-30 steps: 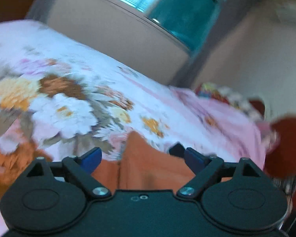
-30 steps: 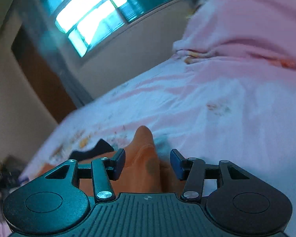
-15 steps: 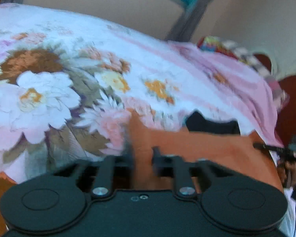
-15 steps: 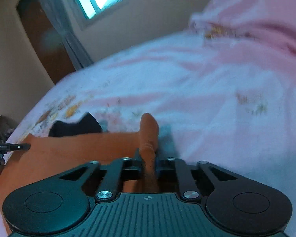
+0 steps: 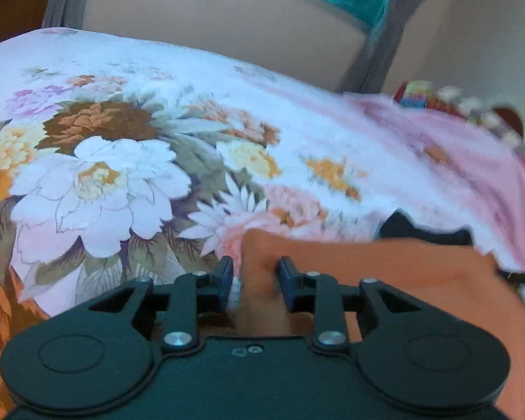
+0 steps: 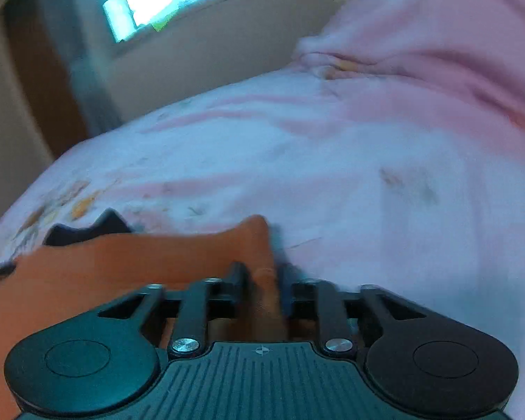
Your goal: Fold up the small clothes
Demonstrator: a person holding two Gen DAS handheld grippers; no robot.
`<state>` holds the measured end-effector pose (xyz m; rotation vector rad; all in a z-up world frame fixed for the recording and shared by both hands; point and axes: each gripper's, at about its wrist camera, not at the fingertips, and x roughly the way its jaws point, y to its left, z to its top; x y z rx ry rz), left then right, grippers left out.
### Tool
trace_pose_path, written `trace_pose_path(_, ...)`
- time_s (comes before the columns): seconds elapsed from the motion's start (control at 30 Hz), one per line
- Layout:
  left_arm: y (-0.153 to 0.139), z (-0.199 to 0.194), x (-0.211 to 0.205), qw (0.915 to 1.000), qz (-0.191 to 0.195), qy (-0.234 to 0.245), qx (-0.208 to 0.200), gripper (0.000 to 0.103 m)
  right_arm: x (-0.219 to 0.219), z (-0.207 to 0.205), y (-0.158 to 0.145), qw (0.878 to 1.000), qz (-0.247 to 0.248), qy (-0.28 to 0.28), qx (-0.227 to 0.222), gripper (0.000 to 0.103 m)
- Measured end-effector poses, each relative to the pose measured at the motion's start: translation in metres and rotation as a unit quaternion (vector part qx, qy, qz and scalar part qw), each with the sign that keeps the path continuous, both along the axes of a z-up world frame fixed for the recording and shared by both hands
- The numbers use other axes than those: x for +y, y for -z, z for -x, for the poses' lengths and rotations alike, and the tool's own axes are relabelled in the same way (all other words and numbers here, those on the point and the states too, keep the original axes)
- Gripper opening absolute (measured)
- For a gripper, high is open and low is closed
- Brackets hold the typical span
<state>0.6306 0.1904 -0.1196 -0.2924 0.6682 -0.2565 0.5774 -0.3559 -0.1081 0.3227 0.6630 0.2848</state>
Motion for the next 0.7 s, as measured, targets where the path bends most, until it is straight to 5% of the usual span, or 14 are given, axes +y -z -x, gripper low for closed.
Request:
trace_pose_path(0.07, -0.011, 0.014, 0.007, 0.9990, -0.010, -0.035, -0.024, 0.084, -0.012, 0.016, -0.010, 0.998, -0.001, 0.053, -0.027, 0.052)
trace_pose_path(0.1, -0.017, 0.025, 0.013, 0.9977, -0.012, -0.052, -0.042, 0.088, -0.019, 0.026, -0.017, 0.997, 0.000, 0.060, -0.044, 0.052)
trace_pose_path(0.27, -0.053, 0.109, 0.020, 0.9932, 0.062, -0.044, -0.088, 0.086, -0.028, 0.099, -0.050, 0.994, -0.014, 0.033, -0.101, 0.052)
trace_pose_path(0.37, -0.064, 0.164, -0.036, 0.9943, 0.031, -0.019, -0.100, 0.088, 0.007, 0.141, -0.058, 0.993, 0.004, -0.008, -0.120, 0.052)
trace_pose_path(0.57, -0.038, 0.212, -0.161, 0.9950, -0.041, 0.004, -0.091, 0.088, 0.110, 0.211, -0.046, 0.982, 0.062, -0.074, -0.160, 0.052)
trace_pose_path(0.63, -0.021, 0.211, -0.189, 0.9934, -0.086, 0.029, -0.070, 0.090, 0.139, 0.212, -0.028, 0.979, 0.117, -0.088, -0.142, 0.052)
trace_pose_path(0.67, -0.002, 0.201, -0.204, 0.9908, -0.128, 0.033, -0.030, 0.091, 0.150, 0.204, -0.008, 0.980, 0.155, -0.085, -0.095, 0.052)
trace_pose_path(0.7, 0.011, 0.198, -0.213, 0.9857, -0.161, 0.036, -0.034, 0.094, 0.153, 0.194, 0.011, 0.982, 0.159, -0.086, -0.063, 0.054)
